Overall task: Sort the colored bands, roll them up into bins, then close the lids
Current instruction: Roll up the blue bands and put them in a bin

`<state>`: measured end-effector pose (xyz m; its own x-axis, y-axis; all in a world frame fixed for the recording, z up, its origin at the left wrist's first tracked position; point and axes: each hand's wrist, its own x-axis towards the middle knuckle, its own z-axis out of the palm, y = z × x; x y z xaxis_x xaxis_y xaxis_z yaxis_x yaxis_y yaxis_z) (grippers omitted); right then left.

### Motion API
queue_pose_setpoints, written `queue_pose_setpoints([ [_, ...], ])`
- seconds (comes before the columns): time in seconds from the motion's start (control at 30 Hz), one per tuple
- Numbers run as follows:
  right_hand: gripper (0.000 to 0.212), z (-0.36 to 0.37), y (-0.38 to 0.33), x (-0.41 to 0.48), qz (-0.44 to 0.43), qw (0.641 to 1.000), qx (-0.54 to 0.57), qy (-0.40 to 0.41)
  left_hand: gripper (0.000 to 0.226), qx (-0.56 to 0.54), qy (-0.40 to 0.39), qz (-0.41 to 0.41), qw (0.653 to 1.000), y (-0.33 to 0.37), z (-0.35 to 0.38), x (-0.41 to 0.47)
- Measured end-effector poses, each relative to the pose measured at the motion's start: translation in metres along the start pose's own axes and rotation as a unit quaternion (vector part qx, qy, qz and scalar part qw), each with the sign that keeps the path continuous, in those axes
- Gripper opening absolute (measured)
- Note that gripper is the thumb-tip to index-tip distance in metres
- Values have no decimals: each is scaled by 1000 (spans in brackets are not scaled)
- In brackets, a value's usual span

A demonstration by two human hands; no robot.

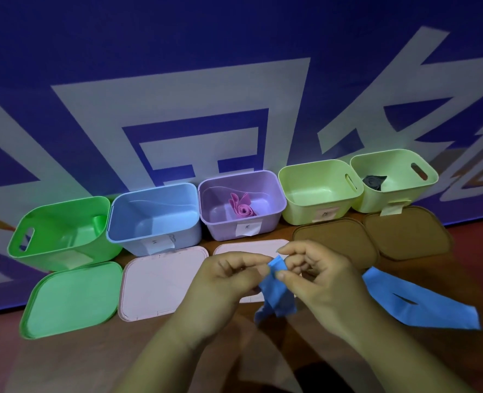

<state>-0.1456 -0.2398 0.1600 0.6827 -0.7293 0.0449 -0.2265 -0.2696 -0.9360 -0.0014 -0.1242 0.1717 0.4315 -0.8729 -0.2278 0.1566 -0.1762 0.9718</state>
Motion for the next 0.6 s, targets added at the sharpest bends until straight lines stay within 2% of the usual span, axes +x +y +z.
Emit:
queue_pose_setpoints([
  [0.13, 34, 7, -2, -1, 15, 1000, 7, 2, 29, 40, 12, 23, 999, -2, -8, -3],
  [0.27, 36, 5, 2, 1, 38, 999, 17, -11, 25, 89, 35, 47, 994, -6, -10, -1],
  [0.47, 35, -7, 16, 4, 59, 994, 79, -40, 24, 85, 54, 60, 993, -17, 5, 3],
  [0.6, 33, -23, 39, 3, 88, 992, 78, -48, 22, 118, 66, 64, 989, -33, 24, 14],
])
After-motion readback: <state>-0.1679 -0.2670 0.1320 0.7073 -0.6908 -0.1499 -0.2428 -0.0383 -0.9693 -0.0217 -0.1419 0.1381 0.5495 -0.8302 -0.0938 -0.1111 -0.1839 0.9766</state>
